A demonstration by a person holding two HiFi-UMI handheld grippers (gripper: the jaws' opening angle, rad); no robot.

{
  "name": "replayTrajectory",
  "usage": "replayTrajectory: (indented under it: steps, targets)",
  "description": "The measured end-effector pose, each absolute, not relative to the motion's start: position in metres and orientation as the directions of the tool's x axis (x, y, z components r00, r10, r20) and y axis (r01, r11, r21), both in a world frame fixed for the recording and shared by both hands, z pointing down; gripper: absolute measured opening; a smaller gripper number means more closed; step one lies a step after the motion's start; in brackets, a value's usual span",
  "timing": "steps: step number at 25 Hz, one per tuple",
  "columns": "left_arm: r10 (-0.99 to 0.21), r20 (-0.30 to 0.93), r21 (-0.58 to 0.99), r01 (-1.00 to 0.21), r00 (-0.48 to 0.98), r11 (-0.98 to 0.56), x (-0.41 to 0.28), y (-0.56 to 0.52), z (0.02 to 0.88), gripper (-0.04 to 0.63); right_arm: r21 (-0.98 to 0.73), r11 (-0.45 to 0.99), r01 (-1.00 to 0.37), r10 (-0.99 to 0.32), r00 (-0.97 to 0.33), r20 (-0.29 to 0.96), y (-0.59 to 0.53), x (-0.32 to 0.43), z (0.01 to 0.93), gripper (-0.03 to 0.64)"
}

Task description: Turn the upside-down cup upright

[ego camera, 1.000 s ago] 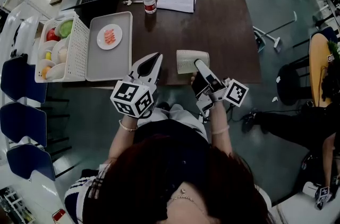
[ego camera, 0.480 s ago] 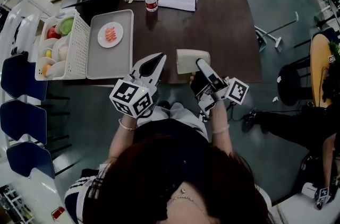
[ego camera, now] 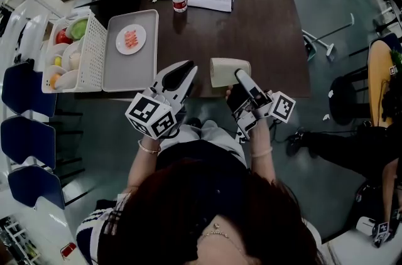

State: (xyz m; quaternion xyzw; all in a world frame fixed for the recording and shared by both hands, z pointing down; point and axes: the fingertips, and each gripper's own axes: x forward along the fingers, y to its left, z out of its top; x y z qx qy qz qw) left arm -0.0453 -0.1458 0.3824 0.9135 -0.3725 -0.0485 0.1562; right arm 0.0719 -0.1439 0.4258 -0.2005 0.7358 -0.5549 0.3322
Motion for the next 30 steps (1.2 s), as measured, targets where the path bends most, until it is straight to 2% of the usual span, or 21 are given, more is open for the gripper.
replayTrajectory:
  steps: [8, 13, 15, 21, 30]
  targets:
    - [-0.585, 0.008, 0.31, -0.558, 0.811, -0.769, -0.032, -0.136, 0.377, 0.115, -0.945, 0.31, 0.101, -0.648, -0.705, -0.287, -0.142, 0.07, 0.425, 0.314]
    - [-0.494, 0.045, 0.292, -0.485, 0.868, -0.824, -0.018, -0.126, 0.383, 0.203, -0.942, 0.314, 0.12, -0.638, -0.708, -0.302, -0.139, 0.068, 0.423, 0.314]
    - [-0.477, 0.058, 0.288, -0.472, 0.877, -0.833, -0.015, -0.125, 0.386, 0.249, -0.942, 0.314, 0.121, -0.636, -0.709, -0.304, -0.139, 0.068, 0.423, 0.314]
    - [-0.437, 0.072, 0.302, -0.437, 0.897, -0.847, -0.014, -0.122, 0.391, 0.33, -0.939, 0.323, 0.119, -0.634, -0.71, -0.308, -0.138, 0.069, 0.422, 0.314]
    - [-0.369, 0.082, 0.327, -0.375, 0.926, -0.868, 0.001, -0.116, 0.392, 0.41, -0.933, 0.33, 0.143, -0.608, -0.723, -0.326, -0.135, 0.065, 0.417, 0.316]
